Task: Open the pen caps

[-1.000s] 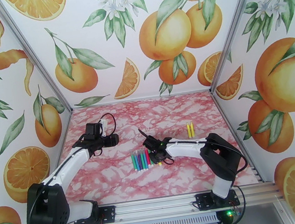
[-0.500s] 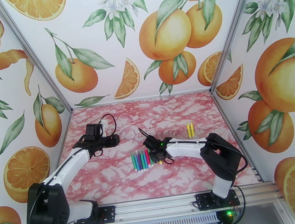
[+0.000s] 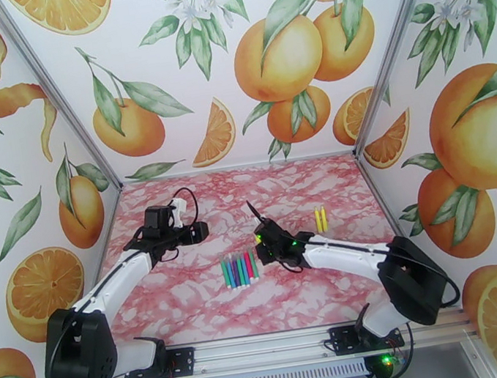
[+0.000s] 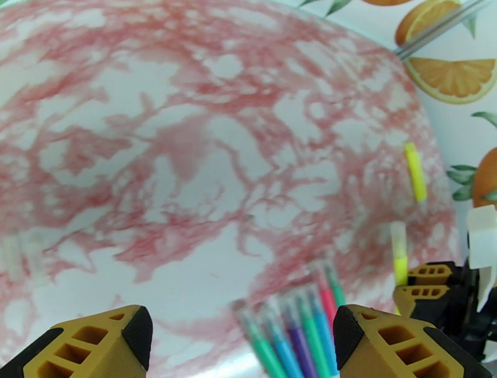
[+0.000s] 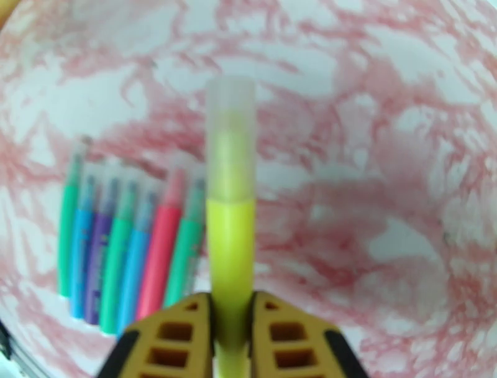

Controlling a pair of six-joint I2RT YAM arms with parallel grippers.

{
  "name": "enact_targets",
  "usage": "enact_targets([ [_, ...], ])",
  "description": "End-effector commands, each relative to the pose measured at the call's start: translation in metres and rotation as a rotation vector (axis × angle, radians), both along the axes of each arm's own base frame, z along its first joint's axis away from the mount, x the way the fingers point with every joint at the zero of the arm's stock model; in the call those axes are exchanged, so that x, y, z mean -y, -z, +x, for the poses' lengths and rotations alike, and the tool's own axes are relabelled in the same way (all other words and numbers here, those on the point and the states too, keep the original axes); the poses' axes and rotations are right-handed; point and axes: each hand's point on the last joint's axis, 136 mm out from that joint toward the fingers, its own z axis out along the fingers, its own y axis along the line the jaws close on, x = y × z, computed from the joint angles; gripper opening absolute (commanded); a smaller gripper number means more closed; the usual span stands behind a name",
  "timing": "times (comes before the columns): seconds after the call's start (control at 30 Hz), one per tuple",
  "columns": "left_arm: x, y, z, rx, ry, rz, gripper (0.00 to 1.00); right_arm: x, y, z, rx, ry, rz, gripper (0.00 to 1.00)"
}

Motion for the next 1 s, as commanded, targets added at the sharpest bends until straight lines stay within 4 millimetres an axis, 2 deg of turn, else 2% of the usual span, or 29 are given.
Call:
enact_targets([
  [0.0,0.024,-0.019,0.002,0.036,0.076,-0.108,0.80,-0.018,-0.024,0.005,0.070,-0.058,0.117,0.18],
  [0.2,0.055,-0.036,-0.002,0.061,0.176,-0.197,0.78,-0.030,-0.049,0.005,0.139,-0.095,0.226,0.18],
  [0.47,0.088,-0.050,-0.002,0.073,0.274,-0.273,0.75,-0.045,-0.070,0.006,0.182,-0.157,0.292,0.18],
  [0.67,0.104,-0.063,0.000,0.076,0.308,-0.356,0.72,-0.052,-0.080,0.006,0.208,-0.183,0.323,0.18],
  [0.97,0.115,-0.066,-0.003,0.068,0.338,-0.371,0.67,-0.060,-0.089,0.005,0.231,-0.214,0.344,0.18],
])
